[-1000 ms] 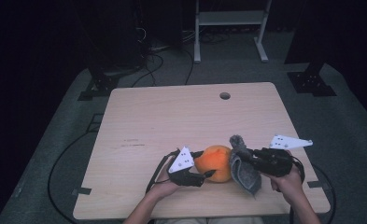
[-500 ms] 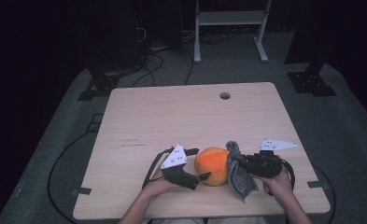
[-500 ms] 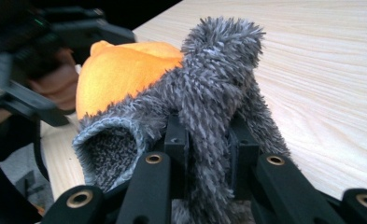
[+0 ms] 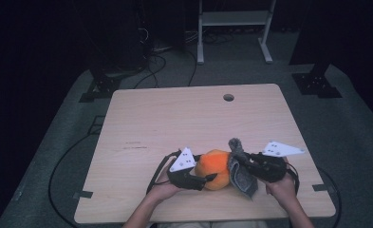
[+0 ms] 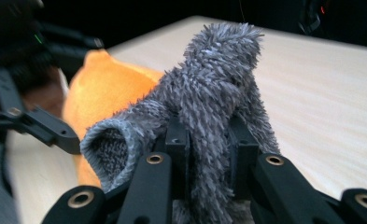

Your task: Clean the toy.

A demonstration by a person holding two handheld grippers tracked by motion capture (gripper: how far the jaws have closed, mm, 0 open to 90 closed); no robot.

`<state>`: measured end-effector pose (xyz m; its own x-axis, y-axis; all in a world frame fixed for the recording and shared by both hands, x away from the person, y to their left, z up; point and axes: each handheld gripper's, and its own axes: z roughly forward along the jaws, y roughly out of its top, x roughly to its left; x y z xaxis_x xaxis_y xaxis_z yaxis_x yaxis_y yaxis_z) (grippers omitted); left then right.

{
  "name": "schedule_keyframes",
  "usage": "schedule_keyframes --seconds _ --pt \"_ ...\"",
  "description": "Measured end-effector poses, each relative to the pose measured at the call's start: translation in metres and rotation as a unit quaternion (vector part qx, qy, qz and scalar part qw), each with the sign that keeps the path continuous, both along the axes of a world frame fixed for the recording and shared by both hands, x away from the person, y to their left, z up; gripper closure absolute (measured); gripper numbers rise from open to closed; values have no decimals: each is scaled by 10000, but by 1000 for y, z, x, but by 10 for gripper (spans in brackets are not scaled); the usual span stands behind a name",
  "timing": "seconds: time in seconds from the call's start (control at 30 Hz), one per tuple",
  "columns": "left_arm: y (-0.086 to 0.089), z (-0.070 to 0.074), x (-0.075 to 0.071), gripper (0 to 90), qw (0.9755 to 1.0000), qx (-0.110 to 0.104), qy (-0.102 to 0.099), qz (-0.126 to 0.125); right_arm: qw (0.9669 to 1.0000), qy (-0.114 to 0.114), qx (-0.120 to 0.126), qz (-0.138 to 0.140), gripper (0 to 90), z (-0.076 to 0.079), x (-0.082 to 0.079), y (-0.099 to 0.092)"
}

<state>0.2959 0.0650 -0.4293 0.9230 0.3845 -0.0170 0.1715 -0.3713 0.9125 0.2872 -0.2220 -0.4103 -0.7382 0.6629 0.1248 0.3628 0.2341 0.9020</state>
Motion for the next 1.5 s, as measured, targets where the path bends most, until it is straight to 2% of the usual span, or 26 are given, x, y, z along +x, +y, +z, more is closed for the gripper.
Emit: schedule_keyframes --seconds 0.03,0.1,0.13,0.2,0.27,0.33,0.4,0.47,0.53,0.6,0.7,0.8,0.87,0.93,1.03,1.1,1.17,1.2,1.3,1.37,1.43,1.5 --pt "1 -2 1 232 9999 -48 75 -54 10000 76 -44 39 737 -5 2 2" --pt "2 -3 2 146 9996 -54 125 -234 9993 275 235 103 728 -11 8 -2" --pt "2 -4 2 129 9997 -31 76 -239 9987 366 332 119 718 -12 11 -4" --pt "0 -4 1 176 9998 105 -118 -107 9985 406 360 60 722 -13 12 -7" --pt "-1 -3 1 230 9997 125 -203 42 9993 286 224 -9 736 -9 9 -7" --pt "-1 -4 3 249 9998 30 -119 167 9997 175 140 8 749 -3 4 -6" --pt "-2 -4 5 251 9996 -94 32 279 9999 32 79 140 754 4 -1 -1" --pt "-4 -5 5 251 9997 -96 42 238 9992 -121 -25 387 754 12 -9 8" --pt "-5 -6 2 250 10000 -33 13 53 9977 -285 -174 593 752 19 -15 20" --pt "-4 -5 1 251 10000 40 8 -17 9967 -359 -324 646 748 21 -16 26" --pt "-1 -6 0 266 9999 105 -26 -108 9983 -203 -207 510 748 14 -8 19" --pt "0 -7 0 271 9998 121 -56 -132 9987 -133 -487 -25 755 4 1 3" --pt "0 -7 0 271 9999 99 -55 -103 9981 35 -582 -198 759 -4 4 -6" --pt "-1 -8 1 262 10000 33 -13 -27 9984 75 -561 -93 761 -6 2 -6" --pt "-2 -9 3 255 10000 -11 45 11 9984 -145 -532 113 763 4 -6 5" --pt "-3 -9 2 256 10000 11 11 5 9979 -294 -466 341 762 11 -12 14" --pt "-4 -9 0 256 10000 56 -63 33 9974 -323 -315 568 761 16 -16 20" --pt "-4 -9 -1 258 9999 72 -105 68 9972 -325 -309 590 761 17 -17 22" --pt "-4 -7 -1 261 9998 93 -131 102 9986 -229 -232 418 761 14 -11 16" --pt "-4 -7 -1 260 9998 74 -133 116 9990 -178 -393 146 761 9 -6 8" --pt "-4 -7 0 260 9995 63 -251 177 9992 -33 -376 106 764 2 -1 -1" --pt "-5 -8 -1 259 9991 78 -357 216 9990 -15 -425 122 765 -1 -2 -3"
